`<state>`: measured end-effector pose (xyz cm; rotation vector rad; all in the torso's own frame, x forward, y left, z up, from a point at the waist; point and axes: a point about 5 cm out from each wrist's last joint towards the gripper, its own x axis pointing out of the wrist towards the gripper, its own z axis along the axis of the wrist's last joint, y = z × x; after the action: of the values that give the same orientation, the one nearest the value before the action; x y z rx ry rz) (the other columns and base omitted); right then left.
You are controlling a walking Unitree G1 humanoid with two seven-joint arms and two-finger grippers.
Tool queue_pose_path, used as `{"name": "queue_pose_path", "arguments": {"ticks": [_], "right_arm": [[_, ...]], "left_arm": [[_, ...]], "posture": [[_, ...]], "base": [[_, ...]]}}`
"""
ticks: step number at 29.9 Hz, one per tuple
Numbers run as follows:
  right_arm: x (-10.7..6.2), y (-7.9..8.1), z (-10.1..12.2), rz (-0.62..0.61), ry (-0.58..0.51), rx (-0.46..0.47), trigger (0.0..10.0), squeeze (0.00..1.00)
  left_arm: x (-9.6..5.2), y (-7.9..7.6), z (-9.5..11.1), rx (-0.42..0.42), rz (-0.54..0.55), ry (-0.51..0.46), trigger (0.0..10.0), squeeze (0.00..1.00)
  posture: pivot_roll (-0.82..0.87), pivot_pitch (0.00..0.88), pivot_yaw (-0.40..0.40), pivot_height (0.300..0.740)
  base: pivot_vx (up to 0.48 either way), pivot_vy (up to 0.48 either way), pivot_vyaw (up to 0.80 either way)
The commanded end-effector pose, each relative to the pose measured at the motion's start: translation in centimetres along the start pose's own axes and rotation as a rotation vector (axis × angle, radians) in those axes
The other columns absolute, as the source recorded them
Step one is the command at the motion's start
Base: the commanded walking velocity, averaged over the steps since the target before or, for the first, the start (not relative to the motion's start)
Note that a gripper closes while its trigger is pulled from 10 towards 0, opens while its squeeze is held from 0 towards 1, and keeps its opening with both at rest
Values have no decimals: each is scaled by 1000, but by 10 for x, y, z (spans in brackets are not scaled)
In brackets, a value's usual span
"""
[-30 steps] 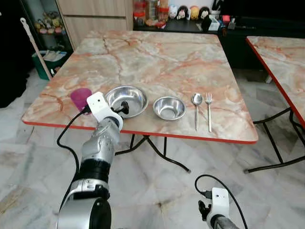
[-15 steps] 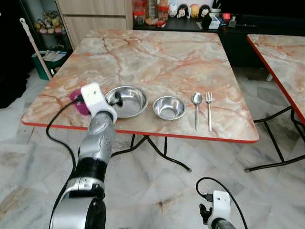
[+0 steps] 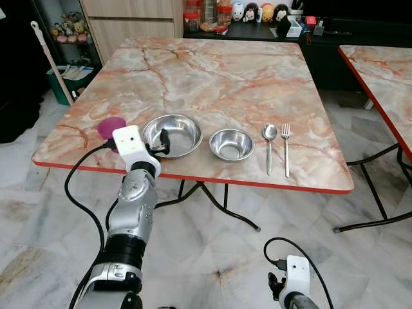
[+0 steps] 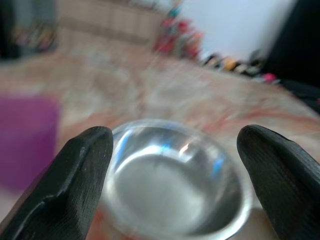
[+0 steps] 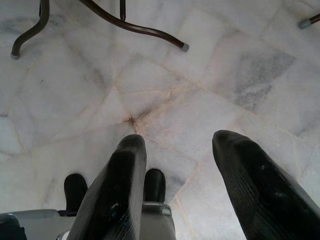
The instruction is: Setting the table
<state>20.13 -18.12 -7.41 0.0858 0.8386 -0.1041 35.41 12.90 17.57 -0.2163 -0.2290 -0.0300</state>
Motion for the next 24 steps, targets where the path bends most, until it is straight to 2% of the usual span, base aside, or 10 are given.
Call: {"name": "queue_pose_path", "arguments": {"ticks": [1, 14, 24], "right_arm": [[-1, -1, -1, -7, -3, 15, 10000, 0], [-1, -2, -1, -8, -6, 21, 10000, 0], [-1, -3, -3, -10, 4, 3, 10000, 0]], "left_arm": [[-2, -9, 12, 21, -59, -89, 10000, 0], [-1, -10, 13, 47, -67, -116, 10000, 0], [4, -1, 22, 46, -41, -164, 10000, 0]], "posture": [[67, 119, -10, 740], [64, 120, -11, 740], [66, 122, -19, 740]], "base": [[0, 0, 0], [295, 0, 0], [392, 0, 0]]}}
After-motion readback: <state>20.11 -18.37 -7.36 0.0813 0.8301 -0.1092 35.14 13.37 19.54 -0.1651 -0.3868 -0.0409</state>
